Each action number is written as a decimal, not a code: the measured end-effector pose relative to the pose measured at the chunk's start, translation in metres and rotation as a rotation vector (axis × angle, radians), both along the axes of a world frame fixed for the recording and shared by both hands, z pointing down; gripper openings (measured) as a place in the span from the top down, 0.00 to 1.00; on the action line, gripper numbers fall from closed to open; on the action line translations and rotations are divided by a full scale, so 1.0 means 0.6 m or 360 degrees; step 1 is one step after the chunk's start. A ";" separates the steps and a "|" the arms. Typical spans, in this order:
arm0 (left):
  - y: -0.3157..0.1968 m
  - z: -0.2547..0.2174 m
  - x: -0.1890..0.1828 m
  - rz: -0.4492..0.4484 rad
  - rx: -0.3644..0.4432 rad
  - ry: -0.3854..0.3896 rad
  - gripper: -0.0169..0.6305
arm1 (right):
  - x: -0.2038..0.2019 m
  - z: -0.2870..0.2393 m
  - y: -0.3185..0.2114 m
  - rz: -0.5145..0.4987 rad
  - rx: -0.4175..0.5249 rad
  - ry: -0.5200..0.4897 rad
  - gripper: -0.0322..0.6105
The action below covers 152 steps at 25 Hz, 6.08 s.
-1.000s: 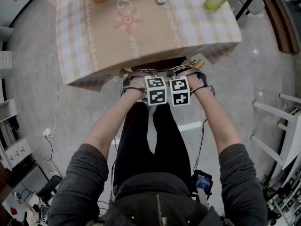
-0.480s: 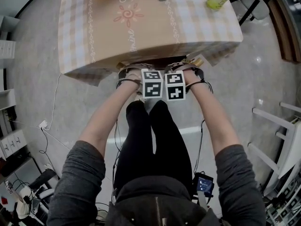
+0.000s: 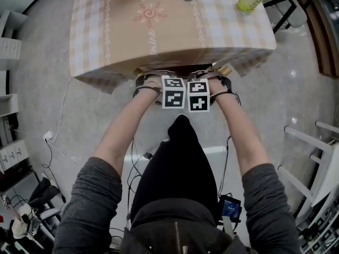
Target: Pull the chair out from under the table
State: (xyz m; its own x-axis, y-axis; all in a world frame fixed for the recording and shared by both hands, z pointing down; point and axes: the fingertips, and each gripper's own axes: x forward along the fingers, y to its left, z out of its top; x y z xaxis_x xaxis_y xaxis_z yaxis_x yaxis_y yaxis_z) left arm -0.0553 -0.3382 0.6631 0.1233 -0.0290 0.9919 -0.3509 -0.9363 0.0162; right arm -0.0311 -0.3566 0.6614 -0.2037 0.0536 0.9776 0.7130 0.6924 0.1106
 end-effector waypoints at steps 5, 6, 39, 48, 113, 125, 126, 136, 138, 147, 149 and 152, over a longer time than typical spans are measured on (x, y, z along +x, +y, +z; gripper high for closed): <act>0.001 0.001 0.001 -0.0008 0.0006 0.0000 0.77 | 0.001 0.001 0.001 -0.0003 0.0009 0.0003 0.77; 0.001 0.001 0.001 -0.0010 0.0005 0.0000 0.77 | 0.001 0.001 0.002 -0.0005 0.0009 0.0007 0.77; 0.115 0.002 0.058 0.0041 -0.0023 0.0004 0.77 | 0.059 0.005 0.115 0.0046 0.0030 0.0029 0.77; 0.148 -0.001 0.071 0.0060 -0.0014 -0.0003 0.77 | 0.073 0.002 0.149 0.0067 0.0036 0.0024 0.77; 0.395 -0.014 0.231 0.0055 0.0057 0.0002 0.77 | 0.233 -0.010 0.396 0.0070 0.0062 0.0054 0.77; 0.427 -0.021 0.289 0.0011 0.0048 0.0015 0.77 | 0.289 -0.016 0.427 0.0027 0.0070 0.0059 0.77; 0.430 -0.020 0.290 0.0010 0.0048 0.0015 0.77 | 0.291 -0.015 0.430 0.0027 0.0069 0.0060 0.77; 0.469 -0.010 0.311 0.0013 0.0035 0.0021 0.77 | 0.312 -0.005 0.469 0.0024 0.0049 0.0072 0.77; 0.477 -0.009 0.307 0.0019 0.0032 0.0022 0.77 | 0.309 -0.005 0.478 0.0028 0.0044 0.0074 0.77; 0.533 -0.005 0.327 0.0022 0.0036 0.0018 0.77 | 0.329 -0.001 0.533 0.0036 0.0038 0.0075 0.77; 0.544 -0.002 0.334 0.0020 0.0037 0.0019 0.77 | 0.336 0.001 0.545 0.0035 0.0039 0.0076 0.77; 0.558 0.001 0.344 0.0016 0.0038 0.0020 0.77 | 0.347 0.004 0.559 0.0030 0.0039 0.0078 0.77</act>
